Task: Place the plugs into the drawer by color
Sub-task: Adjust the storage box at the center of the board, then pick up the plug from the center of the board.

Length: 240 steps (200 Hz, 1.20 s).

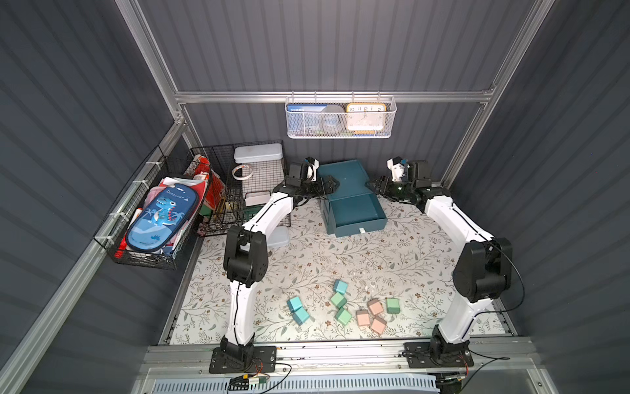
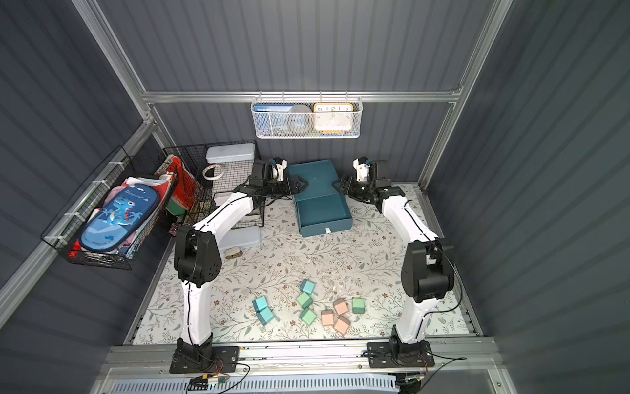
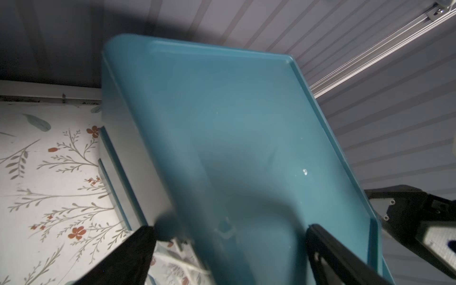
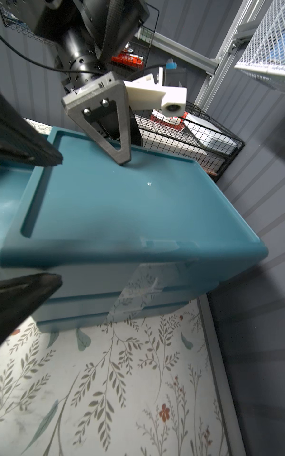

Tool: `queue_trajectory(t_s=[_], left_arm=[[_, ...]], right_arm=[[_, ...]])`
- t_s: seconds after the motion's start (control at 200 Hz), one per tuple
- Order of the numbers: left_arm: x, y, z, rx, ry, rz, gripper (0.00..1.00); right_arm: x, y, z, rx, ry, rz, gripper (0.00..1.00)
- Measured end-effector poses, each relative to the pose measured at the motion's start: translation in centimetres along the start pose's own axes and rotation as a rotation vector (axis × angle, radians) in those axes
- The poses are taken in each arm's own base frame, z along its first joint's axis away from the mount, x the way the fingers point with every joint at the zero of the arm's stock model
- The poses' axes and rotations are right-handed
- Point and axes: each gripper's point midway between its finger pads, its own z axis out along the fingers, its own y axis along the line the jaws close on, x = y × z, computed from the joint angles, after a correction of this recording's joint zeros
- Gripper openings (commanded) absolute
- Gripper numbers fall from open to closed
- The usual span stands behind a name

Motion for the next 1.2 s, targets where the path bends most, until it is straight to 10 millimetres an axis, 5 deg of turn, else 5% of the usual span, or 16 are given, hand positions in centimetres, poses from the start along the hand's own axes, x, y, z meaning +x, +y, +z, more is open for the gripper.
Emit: queue_trajectory(t_s=[0.28, 0.515, 0.68, 0.831, 0.941, 1.061, 1.201], left_arm=[[-0.7, -0.1, 0.4, 0.004, 0.009, -0.004, 0.99], [-1.7, -0.1, -1.9, -0.056, -0.006, 0.039, 0.99], [-2.1, -1.8, -7.3, -0.110, -0.049, 0.094, 0.99], [-2.0, -3.9, -12.0, -0.119, -0.096, 0.145, 0.99], [-1.1, -4.4, -14.0, -0.125, -0.103, 0.169, 0.99], [0.7, -3.7, -14.3, -0.140, -0.074, 0.164, 0.99], [2.3, -2.4, -13.8, -0.164, -0.033, 0.152, 0.99]], right_arm=[[0.1, -0.2, -1.2, 0.051, -0.009, -0.014, 0.73], [-0.2, 3.7, -8.2, 0.210, -0.132, -0.138, 0.72], [8.8, 8.7, -12.0, 0.267, -0.101, -0.264, 0.69], [18.3, 8.4, -13.6, 0.307, 0.023, -0.309, 0.67], [24.8, 7.0, -11.9, 0.303, 0.163, -0.320, 0.66], [31.4, 3.2, -8.6, 0.343, 0.357, -0.289, 0.62], [35.8, 1.3, -6.0, 0.355, 0.504, -0.272, 0.57]])
